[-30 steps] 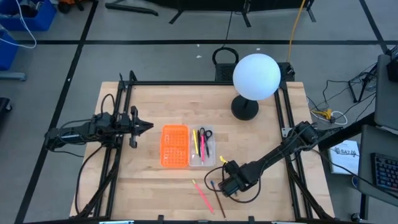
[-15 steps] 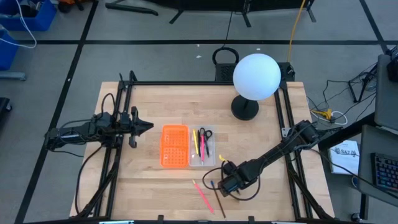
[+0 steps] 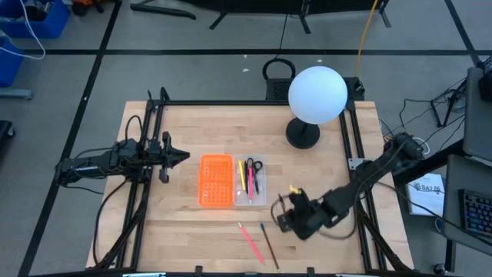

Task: Pick & place school supplies into a supply box
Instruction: Put the transparent pen into the orange supply box

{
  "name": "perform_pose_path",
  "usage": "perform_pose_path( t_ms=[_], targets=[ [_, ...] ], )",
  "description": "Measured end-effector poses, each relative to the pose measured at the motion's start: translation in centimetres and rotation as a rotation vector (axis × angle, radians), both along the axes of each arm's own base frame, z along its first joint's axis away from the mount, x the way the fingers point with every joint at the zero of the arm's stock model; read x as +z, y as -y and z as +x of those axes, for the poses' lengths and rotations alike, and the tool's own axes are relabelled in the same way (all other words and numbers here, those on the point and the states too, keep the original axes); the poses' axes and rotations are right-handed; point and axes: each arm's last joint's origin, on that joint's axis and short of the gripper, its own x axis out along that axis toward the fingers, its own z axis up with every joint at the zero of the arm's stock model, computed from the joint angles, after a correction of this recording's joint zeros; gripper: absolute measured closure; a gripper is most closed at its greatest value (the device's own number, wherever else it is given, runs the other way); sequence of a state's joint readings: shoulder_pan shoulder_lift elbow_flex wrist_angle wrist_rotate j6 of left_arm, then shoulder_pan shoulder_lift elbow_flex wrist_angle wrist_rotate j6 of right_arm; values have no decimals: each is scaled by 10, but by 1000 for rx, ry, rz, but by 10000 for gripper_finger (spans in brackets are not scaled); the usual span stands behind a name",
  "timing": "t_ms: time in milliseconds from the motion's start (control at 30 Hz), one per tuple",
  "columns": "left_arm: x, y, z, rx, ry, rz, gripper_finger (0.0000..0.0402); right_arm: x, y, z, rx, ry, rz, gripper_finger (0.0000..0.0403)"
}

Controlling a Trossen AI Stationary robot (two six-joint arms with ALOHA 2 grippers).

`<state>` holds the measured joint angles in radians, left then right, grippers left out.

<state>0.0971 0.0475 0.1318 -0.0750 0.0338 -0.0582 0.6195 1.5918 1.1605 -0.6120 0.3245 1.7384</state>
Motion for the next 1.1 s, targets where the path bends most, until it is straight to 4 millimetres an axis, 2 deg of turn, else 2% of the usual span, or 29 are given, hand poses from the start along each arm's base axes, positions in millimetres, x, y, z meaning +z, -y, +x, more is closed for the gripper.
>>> perform_pose_path(
  t_ms=[100, 333, 467, 600, 700, 867, 1100],
  targets=[
    [3, 0, 0, 0, 26, 1, 360, 19, 17, 12, -26, 120, 1, 383],
    [6, 0, 0, 0, 60, 3, 360, 27, 70, 57, 32, 261, 13, 383],
    [6, 0, 0, 3, 58, 6, 360, 12, 99, 74, 17, 231, 18, 383],
    [6, 0, 0, 10, 59, 20, 360, -6, 117, 88, 40, 187, 111, 383],
    [6, 0, 0, 11, 58, 41, 360, -23, 125, 96, 47, 141, 158, 383],
    [6, 0, 0, 17, 58, 59, 360, -40, 134, 107, 50, 143, 197, 383],
    [8, -1, -1, 21, 81, 63, 360, -48, 154, 112, 3, 140, 150, 383]
  ],
)
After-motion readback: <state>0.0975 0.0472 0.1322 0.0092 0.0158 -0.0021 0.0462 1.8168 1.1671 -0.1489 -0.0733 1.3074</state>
